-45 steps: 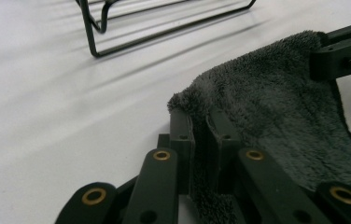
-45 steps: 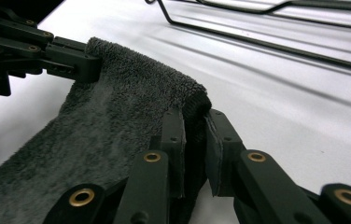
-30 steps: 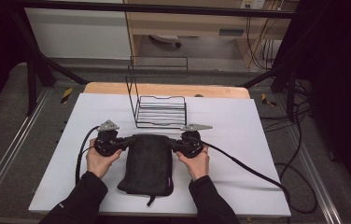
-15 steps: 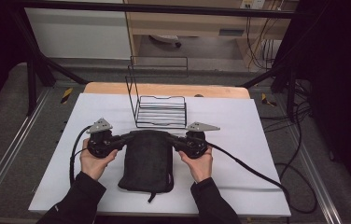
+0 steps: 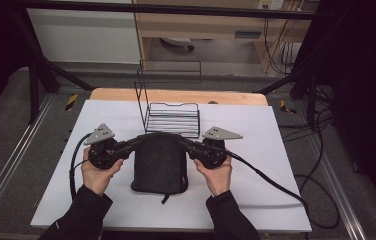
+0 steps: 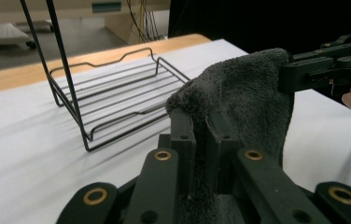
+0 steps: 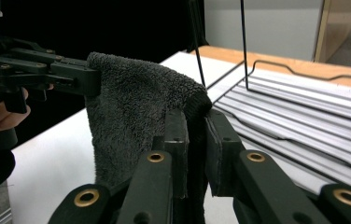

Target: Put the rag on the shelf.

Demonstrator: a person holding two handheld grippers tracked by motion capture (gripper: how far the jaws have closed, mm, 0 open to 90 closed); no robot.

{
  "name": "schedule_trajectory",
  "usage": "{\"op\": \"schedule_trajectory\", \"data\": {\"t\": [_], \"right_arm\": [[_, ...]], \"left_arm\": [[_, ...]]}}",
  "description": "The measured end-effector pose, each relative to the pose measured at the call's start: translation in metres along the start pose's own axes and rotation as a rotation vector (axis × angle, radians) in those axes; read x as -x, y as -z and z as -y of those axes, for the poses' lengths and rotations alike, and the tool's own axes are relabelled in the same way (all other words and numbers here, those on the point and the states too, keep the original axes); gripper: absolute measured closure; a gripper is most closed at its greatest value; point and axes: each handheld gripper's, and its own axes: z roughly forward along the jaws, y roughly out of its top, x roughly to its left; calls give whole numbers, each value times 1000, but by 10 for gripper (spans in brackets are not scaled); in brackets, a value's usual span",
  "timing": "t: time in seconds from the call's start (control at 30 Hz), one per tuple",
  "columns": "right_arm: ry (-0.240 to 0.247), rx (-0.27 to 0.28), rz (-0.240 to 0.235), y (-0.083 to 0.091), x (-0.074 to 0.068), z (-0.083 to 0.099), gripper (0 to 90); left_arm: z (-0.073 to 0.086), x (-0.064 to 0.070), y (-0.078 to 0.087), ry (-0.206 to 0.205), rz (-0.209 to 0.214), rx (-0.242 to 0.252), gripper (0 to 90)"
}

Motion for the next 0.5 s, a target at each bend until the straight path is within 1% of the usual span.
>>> {"op": "schedule_trajectory", "data": {"t": [0.2,0.5], "right_arm": [[35,33,7,7,-5,-9,808],[71,88,13,18,-11,-24,808]], "left_arm": [[-6,5,7,-17,-4,45,827],[-19,11,16,-43,-4,114,827]]}}
